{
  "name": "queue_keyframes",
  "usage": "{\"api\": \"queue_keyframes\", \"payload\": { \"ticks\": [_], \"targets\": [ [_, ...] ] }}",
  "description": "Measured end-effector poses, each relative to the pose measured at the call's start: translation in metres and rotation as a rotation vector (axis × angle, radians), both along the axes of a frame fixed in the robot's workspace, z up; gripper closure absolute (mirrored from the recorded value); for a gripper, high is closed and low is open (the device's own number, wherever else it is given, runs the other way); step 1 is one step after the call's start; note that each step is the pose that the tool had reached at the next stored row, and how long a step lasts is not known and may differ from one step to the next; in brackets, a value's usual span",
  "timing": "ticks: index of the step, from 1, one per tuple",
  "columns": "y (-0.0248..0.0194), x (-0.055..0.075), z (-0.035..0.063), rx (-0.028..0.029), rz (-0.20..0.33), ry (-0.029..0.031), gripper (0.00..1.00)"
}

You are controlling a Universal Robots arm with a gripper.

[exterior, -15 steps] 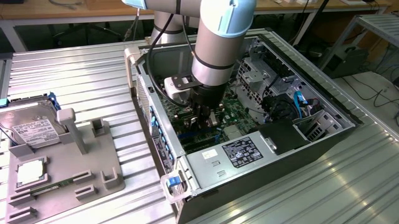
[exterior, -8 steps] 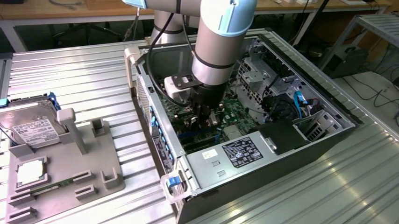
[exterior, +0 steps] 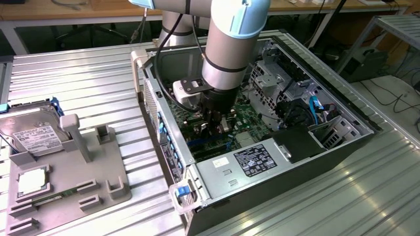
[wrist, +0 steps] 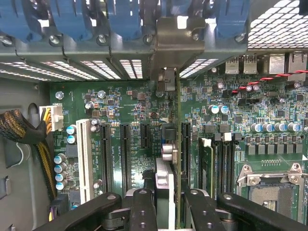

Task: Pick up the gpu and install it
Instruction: 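Insert the gpu into the slot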

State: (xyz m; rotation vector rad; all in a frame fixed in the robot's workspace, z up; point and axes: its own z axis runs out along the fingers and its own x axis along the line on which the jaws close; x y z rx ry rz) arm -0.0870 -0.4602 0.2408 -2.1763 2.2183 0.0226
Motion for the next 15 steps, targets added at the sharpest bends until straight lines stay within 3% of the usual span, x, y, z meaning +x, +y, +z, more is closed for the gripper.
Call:
{"api": "queue_keyframes", "payload": {
  "ticks": [15],
  "targets": [
    [0.0,0.0,-0.0042,-0.0001,0.0,0.0003,0.72]
  ]
}}
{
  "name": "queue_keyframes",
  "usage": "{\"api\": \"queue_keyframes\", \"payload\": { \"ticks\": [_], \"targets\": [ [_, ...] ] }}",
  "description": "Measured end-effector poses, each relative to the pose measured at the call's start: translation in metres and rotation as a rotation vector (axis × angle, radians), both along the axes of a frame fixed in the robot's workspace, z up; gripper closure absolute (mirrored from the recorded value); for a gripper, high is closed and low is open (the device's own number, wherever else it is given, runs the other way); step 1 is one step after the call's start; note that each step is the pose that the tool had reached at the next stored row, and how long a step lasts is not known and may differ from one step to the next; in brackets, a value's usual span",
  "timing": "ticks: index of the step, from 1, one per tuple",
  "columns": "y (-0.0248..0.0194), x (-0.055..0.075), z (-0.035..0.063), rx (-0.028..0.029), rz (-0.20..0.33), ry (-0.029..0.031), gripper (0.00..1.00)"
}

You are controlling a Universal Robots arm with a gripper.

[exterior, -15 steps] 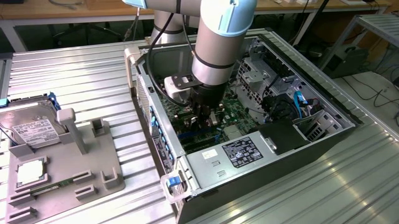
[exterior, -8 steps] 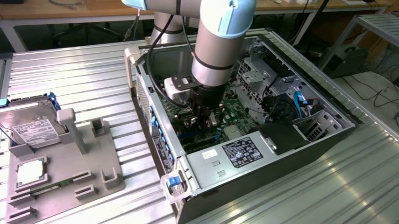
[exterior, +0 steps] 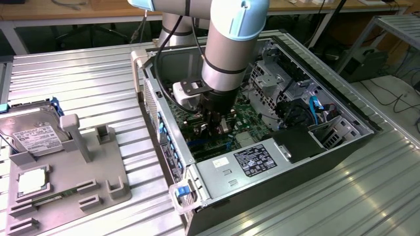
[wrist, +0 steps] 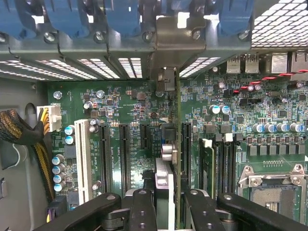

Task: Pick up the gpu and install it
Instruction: 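Insert the gpu into the slot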

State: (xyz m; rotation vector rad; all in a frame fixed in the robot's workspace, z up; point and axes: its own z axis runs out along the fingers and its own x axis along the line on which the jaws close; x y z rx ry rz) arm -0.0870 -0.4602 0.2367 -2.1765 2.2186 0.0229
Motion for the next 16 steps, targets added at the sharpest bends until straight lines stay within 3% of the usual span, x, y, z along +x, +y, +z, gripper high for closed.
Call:
{"api": "queue_keyframes", "payload": {
  "ticks": [16],
  "targets": [
    [0.0,-0.0019,0.0,0.0,0.0,0.0,0.72]
  ]
}}
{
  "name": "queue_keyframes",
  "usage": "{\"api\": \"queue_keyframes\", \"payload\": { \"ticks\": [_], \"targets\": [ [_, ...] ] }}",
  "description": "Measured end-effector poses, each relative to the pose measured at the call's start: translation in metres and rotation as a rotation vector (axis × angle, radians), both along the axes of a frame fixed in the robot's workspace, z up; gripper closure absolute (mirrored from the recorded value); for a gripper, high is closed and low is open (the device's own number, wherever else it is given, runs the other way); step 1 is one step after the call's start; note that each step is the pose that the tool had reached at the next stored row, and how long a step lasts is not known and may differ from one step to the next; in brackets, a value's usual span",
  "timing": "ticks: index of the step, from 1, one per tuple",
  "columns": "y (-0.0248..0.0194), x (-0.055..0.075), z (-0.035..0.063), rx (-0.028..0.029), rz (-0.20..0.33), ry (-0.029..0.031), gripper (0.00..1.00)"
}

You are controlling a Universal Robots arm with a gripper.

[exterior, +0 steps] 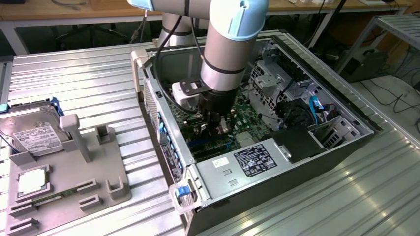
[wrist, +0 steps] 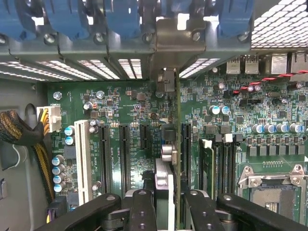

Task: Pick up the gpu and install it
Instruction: 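Insert the gpu into the slot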

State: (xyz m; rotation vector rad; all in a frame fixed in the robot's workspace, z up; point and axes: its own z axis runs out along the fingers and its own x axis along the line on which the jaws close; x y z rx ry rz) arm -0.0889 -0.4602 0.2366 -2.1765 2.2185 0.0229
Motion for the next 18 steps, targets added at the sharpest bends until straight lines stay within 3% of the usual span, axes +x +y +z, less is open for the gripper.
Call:
{"api": "queue_keyframes", "payload": {
  "ticks": [3,4,7,8,18],
  "targets": [
    [0.0,-0.0001,-0.0002,-0.0002,0.0,0.0014,0.72],
    [0.0,-0.0001,-0.0003,-0.0001,0.0,0.0042,0.72],
    [0.0,0.0006,-0.0005,0.0002,0.0,0.029,0.72],
    [0.0,0.0004,-0.0005,0.0001,0.0,0.0313,0.72],
    [0.0,0.0005,-0.0005,0.0,0.0,0.0313,0.72]
  ]
}}
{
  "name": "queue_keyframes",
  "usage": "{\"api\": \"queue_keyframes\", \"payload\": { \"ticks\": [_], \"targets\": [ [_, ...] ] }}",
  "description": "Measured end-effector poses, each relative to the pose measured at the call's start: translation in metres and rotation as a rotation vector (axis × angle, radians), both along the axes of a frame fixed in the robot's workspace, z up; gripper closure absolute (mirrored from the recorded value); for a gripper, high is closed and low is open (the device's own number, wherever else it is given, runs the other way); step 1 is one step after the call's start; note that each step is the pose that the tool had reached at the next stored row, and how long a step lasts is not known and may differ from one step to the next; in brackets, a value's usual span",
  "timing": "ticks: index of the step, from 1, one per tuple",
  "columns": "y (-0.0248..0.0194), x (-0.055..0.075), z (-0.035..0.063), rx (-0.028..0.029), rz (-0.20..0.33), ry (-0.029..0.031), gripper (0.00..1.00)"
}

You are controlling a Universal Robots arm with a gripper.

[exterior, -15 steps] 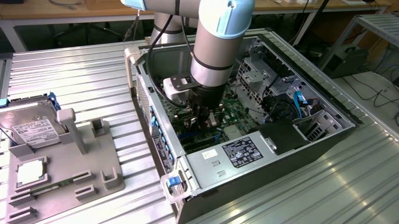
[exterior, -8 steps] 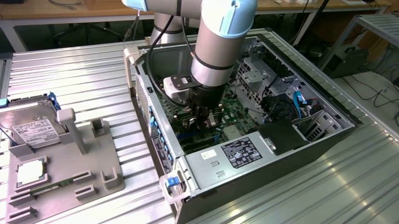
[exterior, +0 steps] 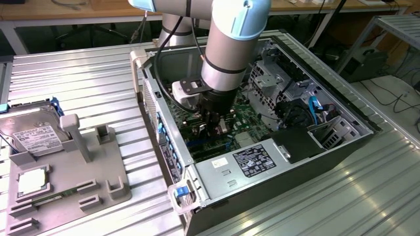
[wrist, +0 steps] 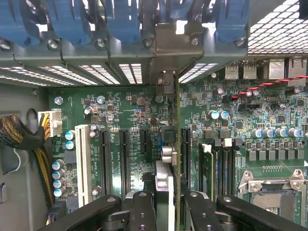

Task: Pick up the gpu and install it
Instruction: 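Insert the gpu into the slot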

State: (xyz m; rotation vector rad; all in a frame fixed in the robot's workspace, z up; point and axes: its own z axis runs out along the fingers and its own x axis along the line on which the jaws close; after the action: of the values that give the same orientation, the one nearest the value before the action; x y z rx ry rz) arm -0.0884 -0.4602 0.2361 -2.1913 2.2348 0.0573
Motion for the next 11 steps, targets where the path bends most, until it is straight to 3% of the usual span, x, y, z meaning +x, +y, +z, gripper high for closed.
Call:
{"api": "queue_keyframes", "payload": {
  "ticks": [11],
  "targets": [
    [0.0001,0.0,-0.0006,0.001,0.0,-0.0005,0.72]
  ]
}}
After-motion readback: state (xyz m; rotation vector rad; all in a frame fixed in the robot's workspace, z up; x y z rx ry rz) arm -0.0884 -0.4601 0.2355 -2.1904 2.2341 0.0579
